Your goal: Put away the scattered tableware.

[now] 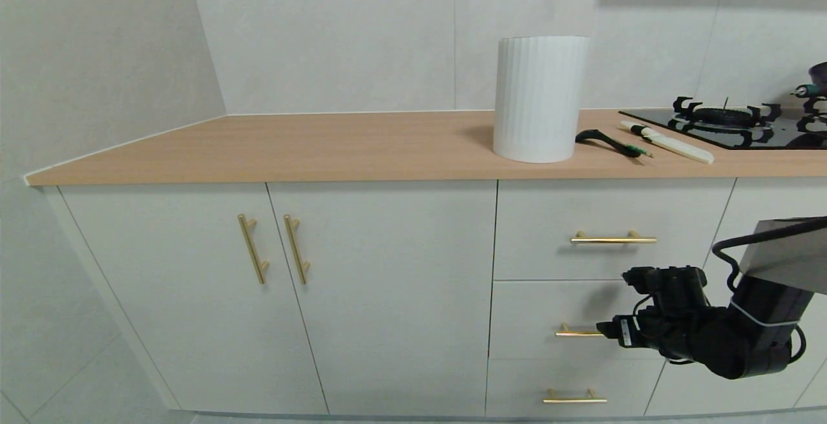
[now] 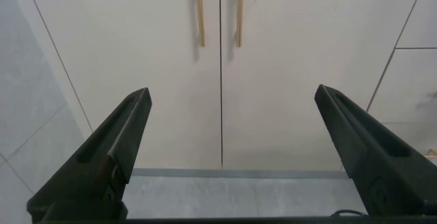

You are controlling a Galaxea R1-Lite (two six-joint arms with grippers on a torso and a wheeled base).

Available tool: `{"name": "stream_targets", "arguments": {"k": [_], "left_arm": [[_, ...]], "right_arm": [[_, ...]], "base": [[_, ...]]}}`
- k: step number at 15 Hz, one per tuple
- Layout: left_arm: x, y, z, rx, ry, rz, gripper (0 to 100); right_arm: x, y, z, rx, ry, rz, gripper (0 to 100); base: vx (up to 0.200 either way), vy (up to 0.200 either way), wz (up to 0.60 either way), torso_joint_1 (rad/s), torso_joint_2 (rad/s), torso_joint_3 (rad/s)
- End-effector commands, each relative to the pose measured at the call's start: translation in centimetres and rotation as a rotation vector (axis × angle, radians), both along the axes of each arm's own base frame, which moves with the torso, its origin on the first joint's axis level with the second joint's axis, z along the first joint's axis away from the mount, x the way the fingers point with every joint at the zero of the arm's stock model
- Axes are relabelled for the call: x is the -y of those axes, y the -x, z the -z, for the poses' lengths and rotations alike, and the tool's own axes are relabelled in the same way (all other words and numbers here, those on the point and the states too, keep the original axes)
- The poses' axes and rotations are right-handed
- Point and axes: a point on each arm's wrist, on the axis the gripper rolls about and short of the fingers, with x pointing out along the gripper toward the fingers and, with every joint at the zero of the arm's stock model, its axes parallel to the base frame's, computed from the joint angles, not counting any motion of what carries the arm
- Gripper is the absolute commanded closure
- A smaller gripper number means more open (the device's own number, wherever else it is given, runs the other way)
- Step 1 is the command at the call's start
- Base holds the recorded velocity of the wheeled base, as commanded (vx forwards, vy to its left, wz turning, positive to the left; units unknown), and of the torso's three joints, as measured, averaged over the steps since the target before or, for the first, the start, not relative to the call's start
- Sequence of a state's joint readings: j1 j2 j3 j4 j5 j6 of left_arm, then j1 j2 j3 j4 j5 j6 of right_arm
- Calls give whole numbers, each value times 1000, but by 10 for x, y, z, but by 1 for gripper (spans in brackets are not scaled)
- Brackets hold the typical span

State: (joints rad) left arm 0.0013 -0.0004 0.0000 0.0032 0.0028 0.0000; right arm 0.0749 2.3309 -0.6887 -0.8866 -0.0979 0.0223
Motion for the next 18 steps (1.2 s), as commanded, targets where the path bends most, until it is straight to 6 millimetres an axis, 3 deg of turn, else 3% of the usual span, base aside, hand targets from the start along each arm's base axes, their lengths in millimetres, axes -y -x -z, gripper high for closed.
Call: {"name": "stream_targets", "arguments": {"k": [1, 10, 18], "left_arm": [[0, 0, 0, 0, 0, -1, 0], [0, 0, 0, 0, 0, -1, 0], [0, 0, 0, 0, 0, -1, 0]], "right_arm": [[0, -8, 20, -29, 14, 13, 0], [-1, -27, 31, 2, 17, 86, 0], [-2, -24, 37, -23, 42, 95, 0]], "base": [[0, 0, 0, 0, 0, 0], [0, 0, 0, 0, 0, 0], [0, 0, 0, 0, 0, 0]]}}
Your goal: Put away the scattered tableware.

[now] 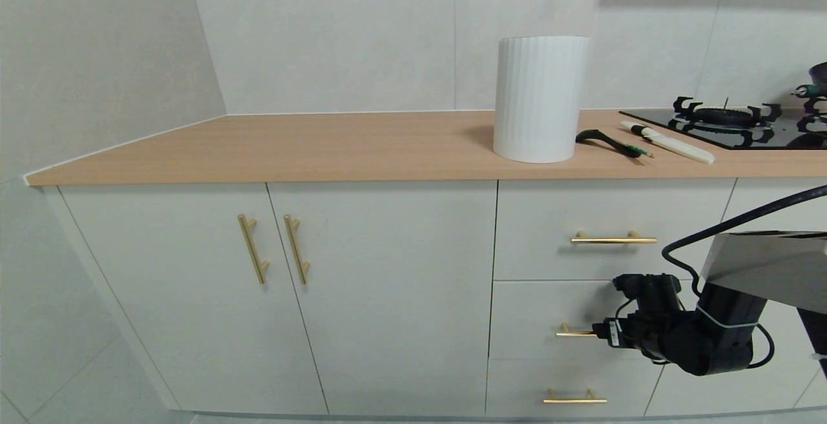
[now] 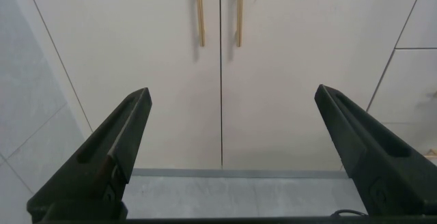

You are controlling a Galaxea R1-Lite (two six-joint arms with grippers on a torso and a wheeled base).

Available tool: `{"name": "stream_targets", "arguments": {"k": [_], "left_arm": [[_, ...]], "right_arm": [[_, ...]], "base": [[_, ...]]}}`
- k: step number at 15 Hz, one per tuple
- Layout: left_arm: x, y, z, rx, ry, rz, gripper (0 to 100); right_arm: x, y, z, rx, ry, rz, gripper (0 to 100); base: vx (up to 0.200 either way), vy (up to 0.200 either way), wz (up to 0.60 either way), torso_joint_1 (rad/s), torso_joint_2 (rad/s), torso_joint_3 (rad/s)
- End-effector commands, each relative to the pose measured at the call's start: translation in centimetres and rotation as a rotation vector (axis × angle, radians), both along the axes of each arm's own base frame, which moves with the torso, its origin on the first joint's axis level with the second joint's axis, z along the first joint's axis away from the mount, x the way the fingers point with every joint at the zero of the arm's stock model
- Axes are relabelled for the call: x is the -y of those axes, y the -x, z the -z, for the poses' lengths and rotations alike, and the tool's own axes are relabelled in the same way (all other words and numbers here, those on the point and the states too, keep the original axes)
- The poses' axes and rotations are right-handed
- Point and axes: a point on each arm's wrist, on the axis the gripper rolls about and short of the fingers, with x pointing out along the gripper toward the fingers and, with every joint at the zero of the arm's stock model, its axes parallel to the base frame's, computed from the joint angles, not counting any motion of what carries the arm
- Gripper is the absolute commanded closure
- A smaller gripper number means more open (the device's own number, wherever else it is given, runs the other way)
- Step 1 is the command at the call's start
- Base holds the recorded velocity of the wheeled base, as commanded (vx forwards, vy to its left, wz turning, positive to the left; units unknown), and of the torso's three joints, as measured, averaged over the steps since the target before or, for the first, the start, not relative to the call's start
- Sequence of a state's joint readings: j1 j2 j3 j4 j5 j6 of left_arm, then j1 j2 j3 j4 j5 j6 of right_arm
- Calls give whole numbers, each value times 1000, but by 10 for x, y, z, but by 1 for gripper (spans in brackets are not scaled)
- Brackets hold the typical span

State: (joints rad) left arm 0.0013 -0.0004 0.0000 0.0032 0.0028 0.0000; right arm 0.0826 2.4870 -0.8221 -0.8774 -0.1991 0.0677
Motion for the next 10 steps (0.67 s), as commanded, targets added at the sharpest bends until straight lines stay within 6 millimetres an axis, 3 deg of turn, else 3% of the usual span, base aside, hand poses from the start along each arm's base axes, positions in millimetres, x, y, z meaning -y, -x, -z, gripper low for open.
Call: {"name": "stream_targets", "arguments": {"k": [1, 10], "left_arm": [[0, 0, 0, 0, 0, -1, 0], [0, 0, 0, 0, 0, -1, 0]], "right_arm": [[0, 1, 0, -7, 2, -1, 0], [0, 3, 0, -38, 4, -1, 0]], "base": [[0, 0, 0, 0, 0, 0], [0, 0, 0, 0, 0, 0]]}}
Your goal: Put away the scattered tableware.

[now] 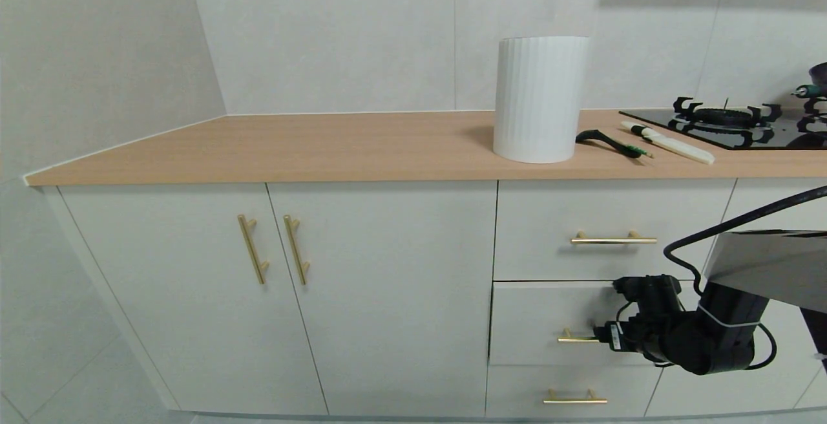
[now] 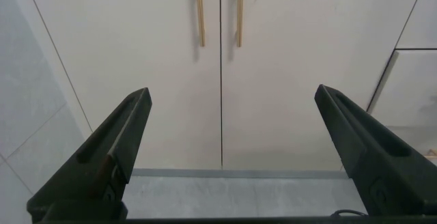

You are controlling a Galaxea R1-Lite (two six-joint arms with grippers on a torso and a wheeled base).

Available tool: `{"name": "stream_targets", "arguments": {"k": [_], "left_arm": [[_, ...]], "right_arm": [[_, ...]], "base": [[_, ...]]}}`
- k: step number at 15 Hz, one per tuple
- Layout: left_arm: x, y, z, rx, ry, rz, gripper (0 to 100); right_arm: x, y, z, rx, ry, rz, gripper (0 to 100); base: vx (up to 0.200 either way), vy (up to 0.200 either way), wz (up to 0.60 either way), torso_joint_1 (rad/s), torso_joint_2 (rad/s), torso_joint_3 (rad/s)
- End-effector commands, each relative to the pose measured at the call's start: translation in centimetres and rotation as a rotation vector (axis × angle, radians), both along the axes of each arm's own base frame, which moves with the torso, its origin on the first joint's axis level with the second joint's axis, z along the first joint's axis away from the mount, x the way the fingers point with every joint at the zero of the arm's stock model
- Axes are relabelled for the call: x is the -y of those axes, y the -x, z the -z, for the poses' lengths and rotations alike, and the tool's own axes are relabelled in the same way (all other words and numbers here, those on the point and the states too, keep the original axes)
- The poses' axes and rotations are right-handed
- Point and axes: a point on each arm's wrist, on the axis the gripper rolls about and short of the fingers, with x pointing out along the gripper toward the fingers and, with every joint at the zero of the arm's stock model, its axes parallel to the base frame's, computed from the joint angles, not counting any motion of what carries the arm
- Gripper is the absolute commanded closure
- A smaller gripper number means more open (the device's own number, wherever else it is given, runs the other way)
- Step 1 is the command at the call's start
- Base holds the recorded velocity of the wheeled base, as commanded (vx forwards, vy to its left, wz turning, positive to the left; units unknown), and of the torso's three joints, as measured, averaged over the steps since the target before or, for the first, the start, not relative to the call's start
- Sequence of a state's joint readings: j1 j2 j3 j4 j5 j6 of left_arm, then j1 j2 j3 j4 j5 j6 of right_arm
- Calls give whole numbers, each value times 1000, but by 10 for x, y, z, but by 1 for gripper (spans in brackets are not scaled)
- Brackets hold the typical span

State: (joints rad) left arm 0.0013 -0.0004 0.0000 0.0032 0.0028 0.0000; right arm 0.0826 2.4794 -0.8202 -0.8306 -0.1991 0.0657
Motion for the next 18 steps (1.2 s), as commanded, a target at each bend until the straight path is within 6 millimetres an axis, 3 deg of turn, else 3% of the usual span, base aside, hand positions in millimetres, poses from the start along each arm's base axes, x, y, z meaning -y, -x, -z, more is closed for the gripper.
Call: {"name": "stream_targets", "arguments": {"k": [1, 4, 6, 9, 12, 14, 18], "left_arm": [[0, 0, 0, 0, 0, -1, 0], [0, 0, 0, 0, 0, -1, 0], [0, 0, 0, 0, 0, -1, 0], [0, 0, 0, 0, 0, -1, 0], [0, 0, 0, 0, 0, -1, 0], [0, 0, 0, 0, 0, -1, 0], [0, 0, 0, 0, 0, -1, 0]], "right_arm": [[0, 3, -1, -5, 2, -2, 0], [-4, 32, -28, -37, -8, -34, 0], [-9, 53, -57, -51, -42, -81, 0], [-13, 75, -130, 30, -67, -120, 0], [-18, 83, -172, 157, -81, -138, 0], [-19, 81, -174, 173, -98, -126, 0], [-23, 59, -140, 152, -123, -91, 0]], "base": [[0, 0, 0, 0, 0, 0], [0, 0, 0, 0, 0, 0], [0, 0, 0, 0, 0, 0], [0, 0, 0, 0, 0, 0], [0, 0, 0, 0, 0, 0], [0, 0, 0, 0, 0, 0], [0, 0, 0, 0, 0, 0]]}}
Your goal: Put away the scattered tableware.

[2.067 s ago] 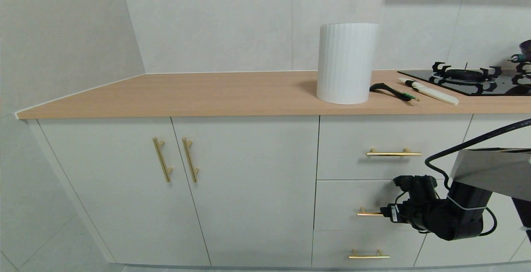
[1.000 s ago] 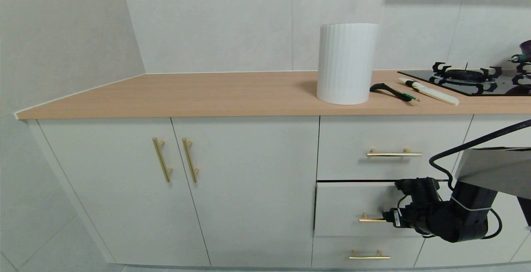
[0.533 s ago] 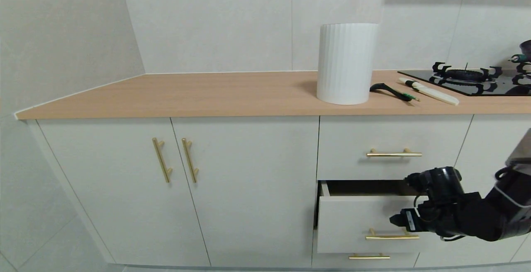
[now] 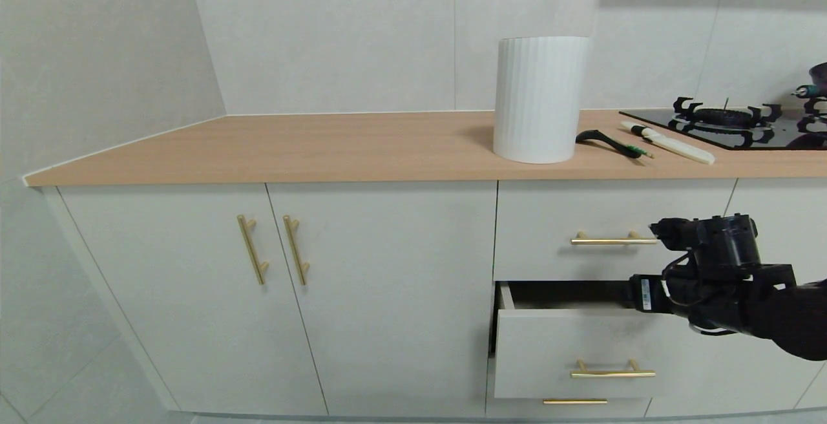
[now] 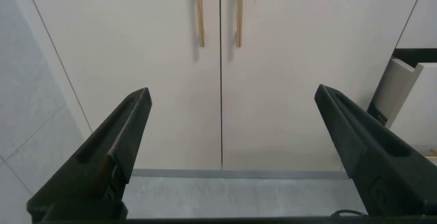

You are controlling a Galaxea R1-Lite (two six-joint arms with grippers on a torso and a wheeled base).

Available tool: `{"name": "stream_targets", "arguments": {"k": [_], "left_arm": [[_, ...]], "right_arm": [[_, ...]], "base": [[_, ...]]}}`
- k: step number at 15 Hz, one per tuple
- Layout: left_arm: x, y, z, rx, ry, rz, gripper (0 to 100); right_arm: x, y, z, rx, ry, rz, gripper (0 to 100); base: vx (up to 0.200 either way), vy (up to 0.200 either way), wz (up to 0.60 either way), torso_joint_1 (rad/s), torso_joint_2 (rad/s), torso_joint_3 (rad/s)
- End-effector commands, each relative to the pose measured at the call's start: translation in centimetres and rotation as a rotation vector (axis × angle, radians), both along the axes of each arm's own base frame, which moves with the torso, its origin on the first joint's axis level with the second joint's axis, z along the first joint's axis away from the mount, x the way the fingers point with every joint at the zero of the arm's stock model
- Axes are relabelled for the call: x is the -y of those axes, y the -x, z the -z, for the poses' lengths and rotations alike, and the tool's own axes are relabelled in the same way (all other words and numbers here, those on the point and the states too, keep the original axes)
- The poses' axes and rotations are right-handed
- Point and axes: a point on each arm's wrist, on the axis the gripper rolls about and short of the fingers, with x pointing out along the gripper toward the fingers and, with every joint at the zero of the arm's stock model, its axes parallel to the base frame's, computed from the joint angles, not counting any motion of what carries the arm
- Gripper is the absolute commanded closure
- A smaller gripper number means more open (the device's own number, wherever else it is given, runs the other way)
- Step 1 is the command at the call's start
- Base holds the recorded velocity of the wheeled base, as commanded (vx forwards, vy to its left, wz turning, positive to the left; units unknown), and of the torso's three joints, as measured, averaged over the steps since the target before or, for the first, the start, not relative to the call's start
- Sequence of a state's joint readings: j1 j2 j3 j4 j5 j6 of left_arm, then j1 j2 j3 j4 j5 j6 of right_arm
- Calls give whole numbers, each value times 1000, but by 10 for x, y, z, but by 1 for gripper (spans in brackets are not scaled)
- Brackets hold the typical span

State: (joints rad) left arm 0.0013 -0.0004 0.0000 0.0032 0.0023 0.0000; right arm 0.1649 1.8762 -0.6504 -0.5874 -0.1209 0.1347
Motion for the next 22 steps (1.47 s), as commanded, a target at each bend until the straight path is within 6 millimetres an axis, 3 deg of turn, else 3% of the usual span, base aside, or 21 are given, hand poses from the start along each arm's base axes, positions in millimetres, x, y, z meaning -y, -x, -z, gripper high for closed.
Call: {"name": "stream_targets", "arguments": {"k": [1, 7, 11, 14, 19, 22], "left_arm": [[0, 0, 0, 0, 0, -1, 0], [0, 0, 0, 0, 0, -1, 0], [0, 0, 0, 0, 0, -1, 0], [0, 0, 0, 0, 0, -1, 0], [0, 0, 0, 0, 0, -1, 0], [0, 0, 0, 0, 0, -1, 0]], "right_arm": [[-2, -10, 26, -39, 5, 3, 0], [-5, -30, 68, 1, 3, 3, 0], [-5, -30, 73, -21, 14, 5, 0], [-4, -26, 67, -37, 19, 4, 0], [-2, -6, 34, -133, 39, -16, 0], [-7, 7, 24, -206, 76, -65, 0]], "base": [[0, 0, 0, 0, 0, 0], [0, 0, 0, 0, 0, 0], [0, 0, 0, 0, 0, 0], [0, 0, 0, 0, 0, 0], [0, 0, 0, 0, 0, 0], [0, 0, 0, 0, 0, 0]]}}
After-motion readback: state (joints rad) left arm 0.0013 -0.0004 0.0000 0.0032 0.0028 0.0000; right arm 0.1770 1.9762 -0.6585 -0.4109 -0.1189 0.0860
